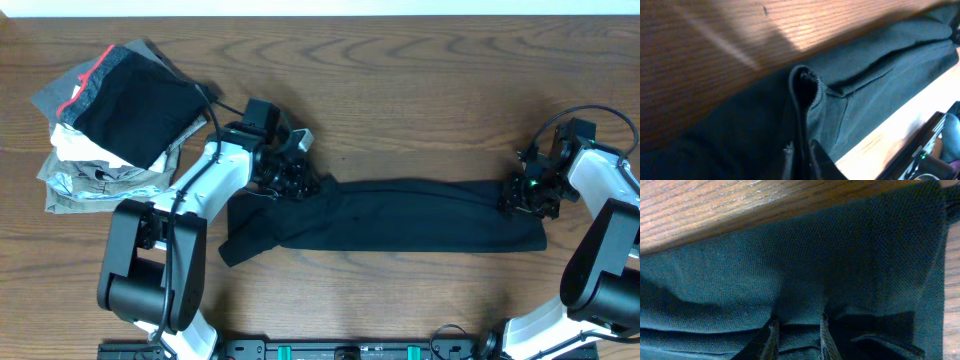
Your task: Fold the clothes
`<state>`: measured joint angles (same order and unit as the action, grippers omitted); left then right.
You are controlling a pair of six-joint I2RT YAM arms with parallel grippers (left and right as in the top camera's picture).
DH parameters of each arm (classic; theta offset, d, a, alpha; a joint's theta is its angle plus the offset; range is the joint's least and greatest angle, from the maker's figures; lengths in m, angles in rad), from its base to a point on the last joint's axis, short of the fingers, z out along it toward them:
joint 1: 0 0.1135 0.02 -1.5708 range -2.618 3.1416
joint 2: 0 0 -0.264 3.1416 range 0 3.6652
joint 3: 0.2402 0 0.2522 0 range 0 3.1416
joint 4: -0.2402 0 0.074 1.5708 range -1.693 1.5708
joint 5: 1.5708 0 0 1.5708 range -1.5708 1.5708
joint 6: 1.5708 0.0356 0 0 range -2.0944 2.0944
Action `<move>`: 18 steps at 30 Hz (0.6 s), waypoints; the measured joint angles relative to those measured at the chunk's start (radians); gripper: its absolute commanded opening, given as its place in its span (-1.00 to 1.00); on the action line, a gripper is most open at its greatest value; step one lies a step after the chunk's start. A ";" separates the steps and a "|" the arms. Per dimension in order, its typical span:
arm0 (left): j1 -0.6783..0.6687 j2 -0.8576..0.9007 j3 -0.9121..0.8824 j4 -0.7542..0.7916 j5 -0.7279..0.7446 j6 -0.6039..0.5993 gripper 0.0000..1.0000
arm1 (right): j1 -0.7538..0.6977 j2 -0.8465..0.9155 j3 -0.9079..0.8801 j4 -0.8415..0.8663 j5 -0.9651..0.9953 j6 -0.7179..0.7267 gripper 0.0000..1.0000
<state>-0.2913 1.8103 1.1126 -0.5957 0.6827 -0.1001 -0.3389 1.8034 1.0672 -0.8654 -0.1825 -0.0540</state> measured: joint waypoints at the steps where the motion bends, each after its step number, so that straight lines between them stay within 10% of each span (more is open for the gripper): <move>1: -0.003 0.000 0.000 0.000 0.000 0.002 -0.83 | 0.000 0.000 0.000 0.000 0.000 0.000 -0.47; 18: -0.064 0.000 0.000 -0.140 0.201 0.097 -0.87 | 0.000 0.000 -0.001 0.000 0.000 0.000 -0.46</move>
<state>-0.3550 1.8103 1.1126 -0.7357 0.8833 -0.0029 -0.3389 1.8034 1.0664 -0.8650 -0.1825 -0.0544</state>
